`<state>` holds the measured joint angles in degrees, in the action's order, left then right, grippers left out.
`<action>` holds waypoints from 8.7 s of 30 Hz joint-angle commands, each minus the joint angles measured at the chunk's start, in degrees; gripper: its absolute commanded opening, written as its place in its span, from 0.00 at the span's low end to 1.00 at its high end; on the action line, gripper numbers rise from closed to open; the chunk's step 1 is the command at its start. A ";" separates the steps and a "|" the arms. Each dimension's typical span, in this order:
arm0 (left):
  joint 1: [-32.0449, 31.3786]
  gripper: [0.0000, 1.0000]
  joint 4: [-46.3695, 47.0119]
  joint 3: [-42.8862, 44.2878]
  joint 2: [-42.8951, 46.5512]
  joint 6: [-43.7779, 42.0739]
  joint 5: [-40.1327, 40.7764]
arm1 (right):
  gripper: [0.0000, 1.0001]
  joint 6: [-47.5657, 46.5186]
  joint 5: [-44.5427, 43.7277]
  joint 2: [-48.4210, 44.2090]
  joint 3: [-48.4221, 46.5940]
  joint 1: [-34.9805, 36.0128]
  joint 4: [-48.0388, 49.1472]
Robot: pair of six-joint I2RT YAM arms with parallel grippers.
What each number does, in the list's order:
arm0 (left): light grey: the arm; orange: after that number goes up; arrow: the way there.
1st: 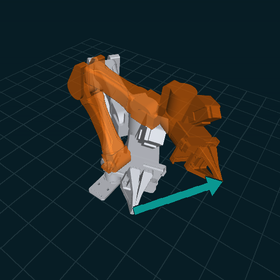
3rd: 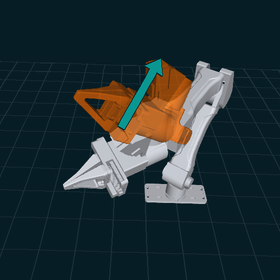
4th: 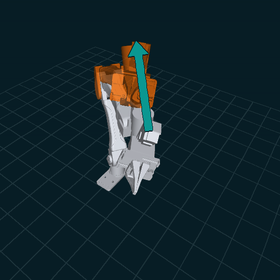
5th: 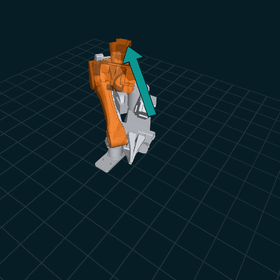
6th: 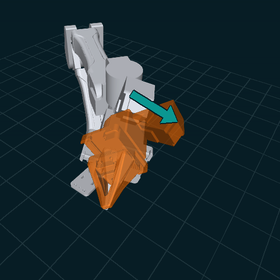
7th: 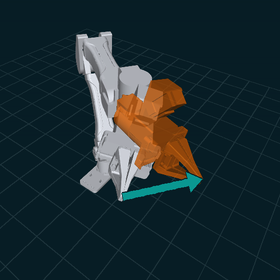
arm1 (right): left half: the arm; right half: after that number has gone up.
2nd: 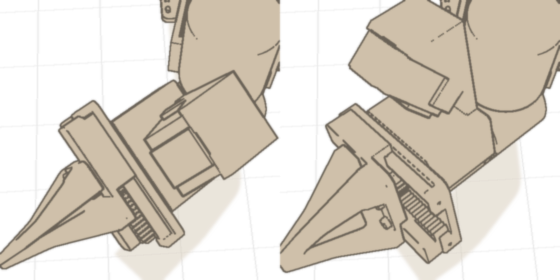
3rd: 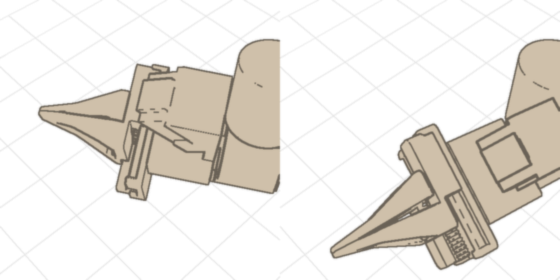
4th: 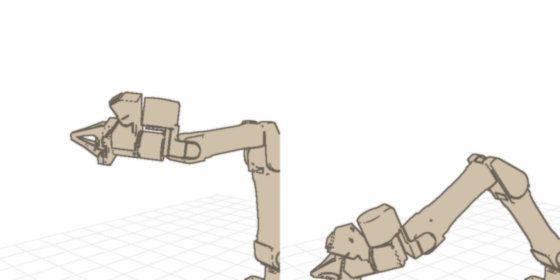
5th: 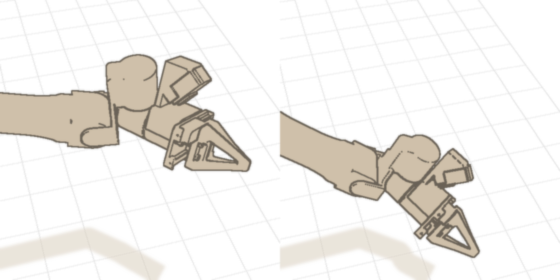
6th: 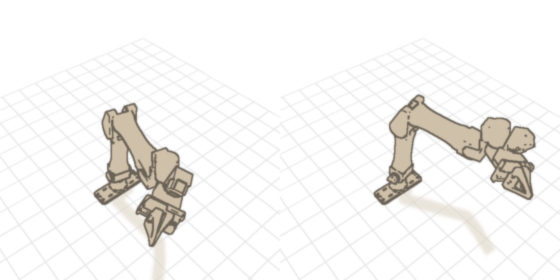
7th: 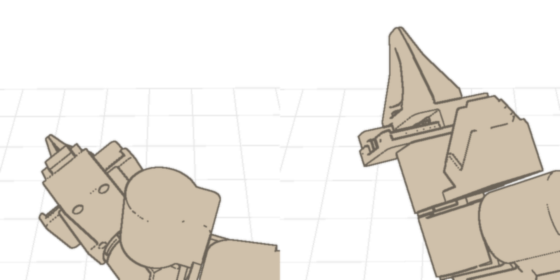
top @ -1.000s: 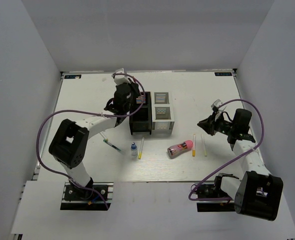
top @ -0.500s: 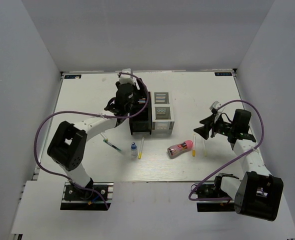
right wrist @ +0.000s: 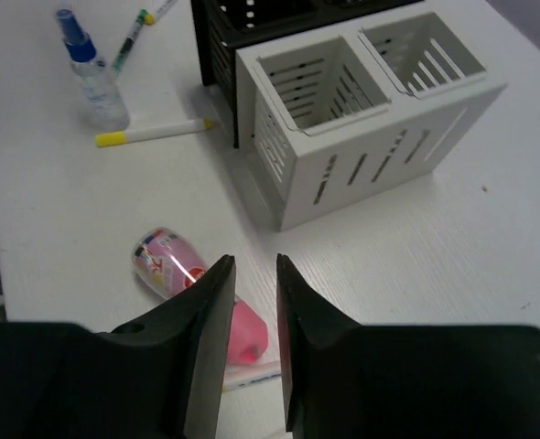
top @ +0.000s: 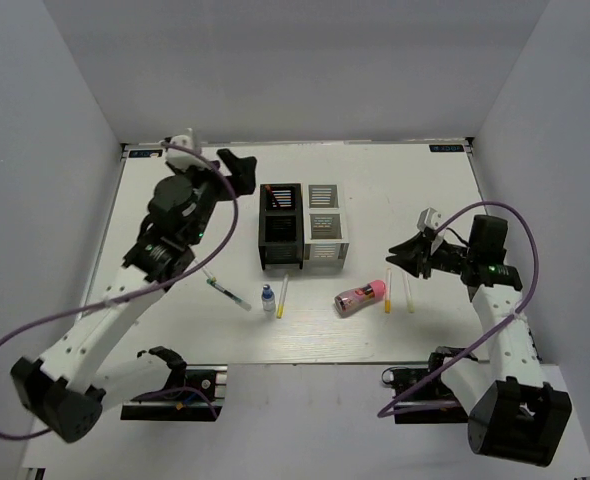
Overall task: Sort the stationery into containers
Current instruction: Pick up the pen from the center of the board, then place the pen in the storage box, then pick up the pen from the center of the board.
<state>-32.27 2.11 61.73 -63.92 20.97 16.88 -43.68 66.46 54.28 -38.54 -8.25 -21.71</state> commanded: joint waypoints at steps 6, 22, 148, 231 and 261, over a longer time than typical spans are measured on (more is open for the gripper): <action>0.46 0.99 -28.47 -8.20 14.60 0.03 3.58 | 0.43 6.66 -3.42 0.20 -6.71 14.81 -1.77; 0.46 0.99 -39.11 -15.41 37.10 12.86 29.60 | 0.66 19.67 -38.67 38.25 -44.93 54.47 -2.63; 0.46 0.99 -34.45 -16.47 15.84 9.44 10.89 | 0.00 26.95 9.91 63.66 -63.32 34.53 35.66; 0.54 0.94 -29.00 -13.22 9.87 7.59 3.66 | 0.24 23.02 -30.51 24.74 -24.84 6.32 -5.55; 10.29 0.70 -38.32 -11.46 -18.07 33.51 13.53 | 0.54 27.33 -8.97 11.04 -8.13 3.86 9.32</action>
<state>-23.09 -36.27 48.84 -80.42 51.37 30.98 -15.64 55.24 69.12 -47.72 -3.90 -14.63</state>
